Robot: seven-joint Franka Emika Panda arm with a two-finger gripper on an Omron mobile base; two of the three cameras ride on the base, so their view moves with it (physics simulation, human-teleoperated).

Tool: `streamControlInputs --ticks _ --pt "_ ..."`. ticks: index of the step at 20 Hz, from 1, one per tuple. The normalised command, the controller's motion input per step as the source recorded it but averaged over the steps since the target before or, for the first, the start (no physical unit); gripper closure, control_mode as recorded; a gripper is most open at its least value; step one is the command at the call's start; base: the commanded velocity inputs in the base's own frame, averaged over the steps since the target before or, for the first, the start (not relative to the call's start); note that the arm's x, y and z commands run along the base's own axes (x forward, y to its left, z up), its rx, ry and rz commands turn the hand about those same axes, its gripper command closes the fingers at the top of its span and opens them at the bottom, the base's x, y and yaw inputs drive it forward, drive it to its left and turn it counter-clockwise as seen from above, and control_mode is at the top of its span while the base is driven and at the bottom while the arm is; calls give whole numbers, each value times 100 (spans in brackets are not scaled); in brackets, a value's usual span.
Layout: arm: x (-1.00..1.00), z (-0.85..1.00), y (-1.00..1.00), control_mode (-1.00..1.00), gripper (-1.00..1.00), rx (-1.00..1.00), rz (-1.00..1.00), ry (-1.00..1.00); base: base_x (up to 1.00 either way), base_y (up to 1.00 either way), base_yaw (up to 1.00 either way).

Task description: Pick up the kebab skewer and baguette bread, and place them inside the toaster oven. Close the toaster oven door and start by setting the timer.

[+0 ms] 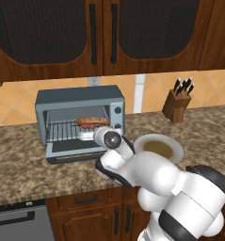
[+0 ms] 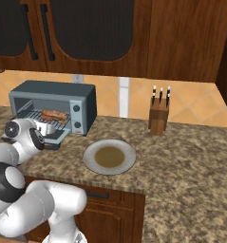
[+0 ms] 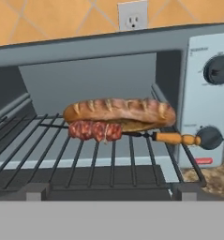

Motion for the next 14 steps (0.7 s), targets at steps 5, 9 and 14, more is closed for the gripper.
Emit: streamControlInputs --ticks 5,9,14 --pt "22 -17 10 -100 -100 0 0 0 0 0 0" --pt "22 -9 6 -100 -100 0 0 0 0 0 0" --pt "12 -12 0 -100 -100 0 0 0 0 0 0"
